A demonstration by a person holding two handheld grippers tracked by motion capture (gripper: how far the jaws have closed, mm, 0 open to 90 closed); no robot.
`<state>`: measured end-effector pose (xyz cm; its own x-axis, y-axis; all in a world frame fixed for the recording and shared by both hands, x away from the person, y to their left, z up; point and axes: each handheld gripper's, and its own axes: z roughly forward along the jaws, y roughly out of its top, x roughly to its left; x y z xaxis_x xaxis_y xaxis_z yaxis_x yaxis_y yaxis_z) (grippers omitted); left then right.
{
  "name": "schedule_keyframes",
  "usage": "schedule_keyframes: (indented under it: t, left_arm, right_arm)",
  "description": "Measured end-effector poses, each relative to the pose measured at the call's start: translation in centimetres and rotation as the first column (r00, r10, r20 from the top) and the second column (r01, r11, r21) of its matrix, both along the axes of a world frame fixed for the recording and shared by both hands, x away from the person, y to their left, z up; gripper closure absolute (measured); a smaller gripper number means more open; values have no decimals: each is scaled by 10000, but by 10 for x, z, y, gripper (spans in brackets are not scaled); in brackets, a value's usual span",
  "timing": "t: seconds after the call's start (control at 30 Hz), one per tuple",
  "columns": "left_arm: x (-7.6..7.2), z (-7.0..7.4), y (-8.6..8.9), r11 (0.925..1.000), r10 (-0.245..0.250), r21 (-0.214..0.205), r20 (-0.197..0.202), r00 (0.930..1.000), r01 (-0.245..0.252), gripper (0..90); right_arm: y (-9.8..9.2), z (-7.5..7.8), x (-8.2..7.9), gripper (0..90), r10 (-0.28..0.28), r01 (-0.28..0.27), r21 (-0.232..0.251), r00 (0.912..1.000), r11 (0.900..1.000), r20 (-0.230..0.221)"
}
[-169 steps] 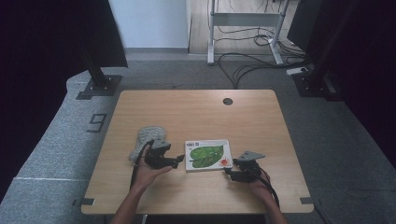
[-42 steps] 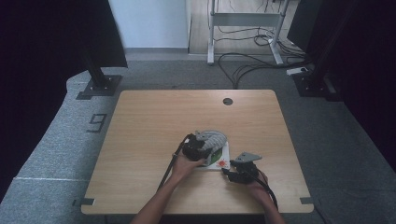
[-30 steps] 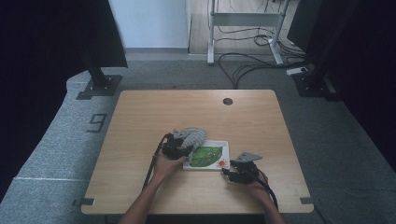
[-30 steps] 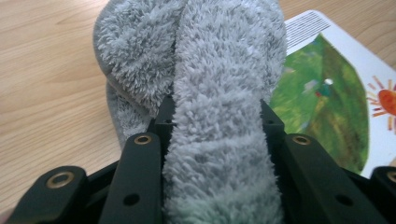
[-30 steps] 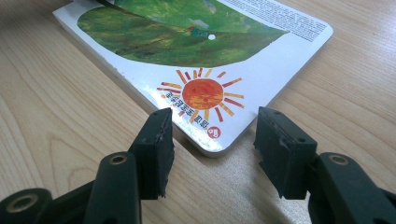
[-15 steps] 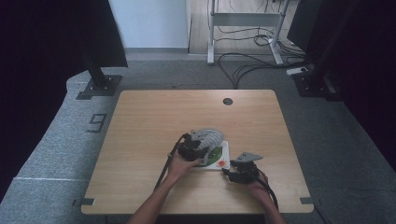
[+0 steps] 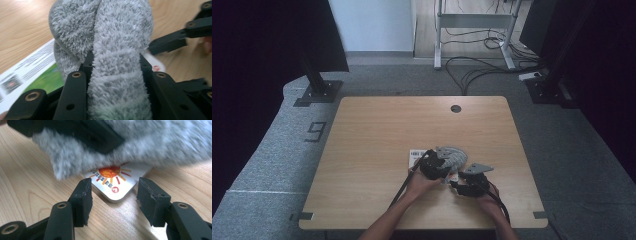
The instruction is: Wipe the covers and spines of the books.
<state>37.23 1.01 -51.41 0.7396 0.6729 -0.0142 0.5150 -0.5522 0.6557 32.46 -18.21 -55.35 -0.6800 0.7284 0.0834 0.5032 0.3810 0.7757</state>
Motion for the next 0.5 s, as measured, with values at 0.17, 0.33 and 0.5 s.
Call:
schedule_keyframes:
  t: [0.17, 0.33, 0.5]
  left_arm:
    - [8, 2, 30, 9983, 575, -97, -69, 9983, -576, 634]
    - [12, 2, 63, 9912, 1259, -391, -87, 9920, -1261, 633]
    - [15, 3, 89, 9841, 1702, -483, -153, 9853, -1708, 630]
  right_arm:
    - [0, 0, 0, 446, 11, -11, 51, 10000, 10000, -39]
    - [-1, 0, 1, 440, -4, 5, 82, 10000, 10000, -62]
    - [-1, 0, 1, 436, -8, 9, 67, 10000, 10000, -36]
